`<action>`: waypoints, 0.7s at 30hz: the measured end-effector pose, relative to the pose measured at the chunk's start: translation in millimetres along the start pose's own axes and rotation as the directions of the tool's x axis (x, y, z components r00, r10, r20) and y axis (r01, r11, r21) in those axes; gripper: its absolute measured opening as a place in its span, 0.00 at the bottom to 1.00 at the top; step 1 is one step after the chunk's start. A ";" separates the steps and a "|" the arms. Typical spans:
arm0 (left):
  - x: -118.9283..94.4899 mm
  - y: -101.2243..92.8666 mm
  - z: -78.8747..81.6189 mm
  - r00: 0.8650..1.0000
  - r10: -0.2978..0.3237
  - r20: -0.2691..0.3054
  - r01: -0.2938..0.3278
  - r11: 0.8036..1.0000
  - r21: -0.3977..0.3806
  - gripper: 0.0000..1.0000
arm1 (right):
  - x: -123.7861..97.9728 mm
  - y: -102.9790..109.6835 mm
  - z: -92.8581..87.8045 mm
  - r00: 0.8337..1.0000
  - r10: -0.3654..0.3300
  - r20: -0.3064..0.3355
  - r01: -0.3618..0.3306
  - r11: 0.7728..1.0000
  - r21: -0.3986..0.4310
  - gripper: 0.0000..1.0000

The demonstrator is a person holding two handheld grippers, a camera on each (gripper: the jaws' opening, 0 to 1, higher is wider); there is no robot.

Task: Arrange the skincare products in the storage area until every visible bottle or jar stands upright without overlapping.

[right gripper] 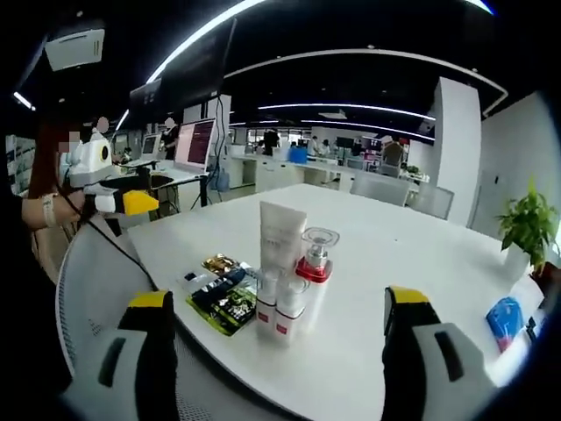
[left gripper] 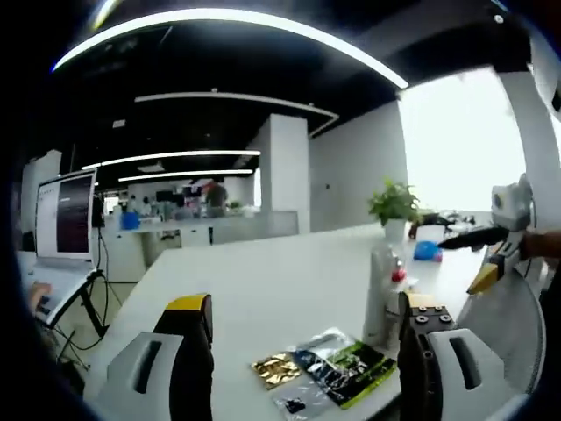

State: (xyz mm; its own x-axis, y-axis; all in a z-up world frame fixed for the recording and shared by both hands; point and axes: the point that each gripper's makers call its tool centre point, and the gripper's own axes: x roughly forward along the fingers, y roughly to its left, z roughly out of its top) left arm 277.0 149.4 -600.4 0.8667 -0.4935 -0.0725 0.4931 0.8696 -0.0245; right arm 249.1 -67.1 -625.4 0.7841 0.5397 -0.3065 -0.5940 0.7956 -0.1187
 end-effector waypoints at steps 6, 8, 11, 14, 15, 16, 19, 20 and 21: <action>-7.3 15.4 -17.0 0.994 0.091 -0.055 -0.090 0.996 0.023 0.91 | 2.3 -4.2 -10.2 0.999 -0.017 0.035 0.013 0.994 0.113 1.00; -5.1 16.3 -5.9 0.996 0.091 -0.001 -0.091 0.996 -0.013 0.93 | 6.6 -0.6 -5.1 0.998 -0.012 0.061 0.007 0.997 0.076 1.00; -5.3 18.8 -21.4 0.991 0.113 -0.070 -0.108 0.991 0.075 0.92 | 10.7 0.9 -13.8 1.000 -0.006 0.021 0.005 1.000 0.031 1.00; -4.8 13.1 -20.8 0.993 0.099 -0.061 -0.091 0.989 0.115 0.92 | 13.6 2.8 -16.8 1.000 0.004 0.008 -0.004 1.000 0.005 1.00; -4.9 13.0 -20.3 0.993 0.098 -0.059 -0.091 0.989 0.115 0.93 | 13.9 2.8 -16.9 1.000 0.005 0.007 -0.005 1.000 0.005 1.00; -5.9 13.5 -16.3 0.996 0.085 -0.038 -0.080 0.991 0.106 0.93 | 14.3 2.9 -15.7 1.000 0.005 0.013 -0.005 1.000 0.004 1.00; -6.2 17.7 -15.7 0.995 0.095 -0.032 -0.092 0.992 0.088 0.94 | 15.3 4.9 -16.2 1.000 0.008 0.010 -0.008 1.000 -0.001 1.00; -6.6 18.2 -19.1 0.994 0.098 -0.049 -0.093 0.992 0.091 0.93 | 14.9 4.9 -17.6 1.000 0.004 0.005 -0.004 1.000 -0.011 1.00; -6.8 17.7 -20.4 0.994 0.094 -0.054 -0.089 0.991 0.098 0.92 | 14.6 4.6 -17.6 1.000 0.001 0.006 -0.001 1.000 -0.019 1.00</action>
State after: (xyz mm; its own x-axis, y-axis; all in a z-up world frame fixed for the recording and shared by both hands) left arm 278.3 168.4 -620.7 0.9041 -0.4078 -0.1279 0.4193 0.9044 0.0797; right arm 254.7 -60.3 -647.0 0.7845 0.5423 -0.3007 -0.5981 0.7897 -0.1362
